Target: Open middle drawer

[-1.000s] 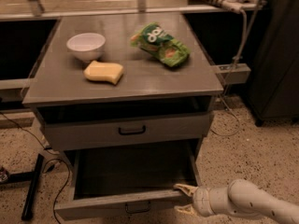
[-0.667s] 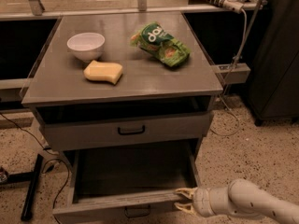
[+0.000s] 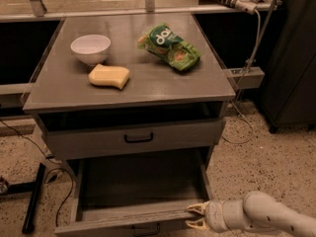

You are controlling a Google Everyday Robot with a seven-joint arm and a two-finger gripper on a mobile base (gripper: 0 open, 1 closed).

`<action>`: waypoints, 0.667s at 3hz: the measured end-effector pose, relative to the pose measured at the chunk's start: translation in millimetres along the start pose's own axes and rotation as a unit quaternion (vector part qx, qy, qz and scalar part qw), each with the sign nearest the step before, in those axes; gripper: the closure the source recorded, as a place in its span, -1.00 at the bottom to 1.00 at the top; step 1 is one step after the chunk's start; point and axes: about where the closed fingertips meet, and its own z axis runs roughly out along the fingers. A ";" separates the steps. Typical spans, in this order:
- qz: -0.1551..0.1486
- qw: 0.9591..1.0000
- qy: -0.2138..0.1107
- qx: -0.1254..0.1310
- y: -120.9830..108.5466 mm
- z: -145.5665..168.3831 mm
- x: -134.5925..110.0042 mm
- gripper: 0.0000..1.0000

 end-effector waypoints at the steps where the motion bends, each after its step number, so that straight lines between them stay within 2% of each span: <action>1: 0.001 1.000 -0.003 -0.002 15.8 -3.8 2.4 1.00; 2: 0.001 1.000 -0.003 -0.002 15.6 -6.2 0.2 1.00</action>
Offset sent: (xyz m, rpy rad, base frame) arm -0.2528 -0.0700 -0.0364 0.1137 0.0066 -0.0387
